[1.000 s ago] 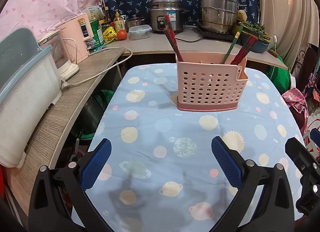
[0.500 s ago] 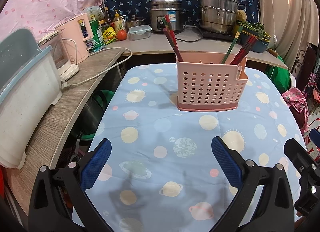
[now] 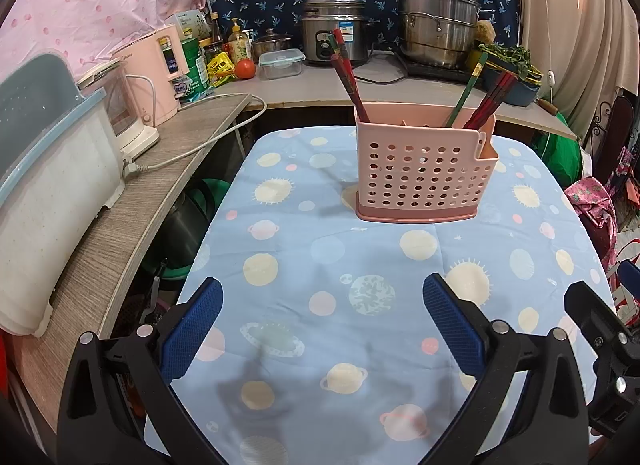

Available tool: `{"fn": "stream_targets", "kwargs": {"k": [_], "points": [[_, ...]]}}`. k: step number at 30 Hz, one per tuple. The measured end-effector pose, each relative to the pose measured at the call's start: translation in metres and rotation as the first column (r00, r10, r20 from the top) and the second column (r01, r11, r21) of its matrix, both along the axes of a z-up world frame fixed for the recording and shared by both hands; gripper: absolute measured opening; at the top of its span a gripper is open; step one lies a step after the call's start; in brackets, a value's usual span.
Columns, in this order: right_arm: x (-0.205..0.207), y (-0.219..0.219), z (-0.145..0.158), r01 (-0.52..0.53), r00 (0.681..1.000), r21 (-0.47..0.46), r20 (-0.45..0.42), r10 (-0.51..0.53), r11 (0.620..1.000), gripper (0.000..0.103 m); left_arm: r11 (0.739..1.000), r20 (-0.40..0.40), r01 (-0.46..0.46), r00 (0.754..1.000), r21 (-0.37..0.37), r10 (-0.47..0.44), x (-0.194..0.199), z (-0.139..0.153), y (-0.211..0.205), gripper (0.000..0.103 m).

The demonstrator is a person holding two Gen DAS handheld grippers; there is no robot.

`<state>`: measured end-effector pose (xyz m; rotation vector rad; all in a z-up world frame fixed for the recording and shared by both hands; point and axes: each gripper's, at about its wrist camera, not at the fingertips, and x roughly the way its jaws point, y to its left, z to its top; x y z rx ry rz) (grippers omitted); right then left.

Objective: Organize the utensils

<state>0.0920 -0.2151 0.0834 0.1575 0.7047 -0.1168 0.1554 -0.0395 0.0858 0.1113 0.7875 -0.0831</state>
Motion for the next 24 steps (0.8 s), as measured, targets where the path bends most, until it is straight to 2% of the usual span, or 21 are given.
{"fn": "stream_targets", "kwargs": {"k": [24], "points": [[0.0016, 0.0012, -0.0025, -0.006, 1.0, -0.002, -0.004, 0.006, 1.0, 0.096, 1.0, -0.008, -0.011, 1.0, -0.021, 0.011, -0.0003, -0.0029, 0.0049, 0.096]]}}
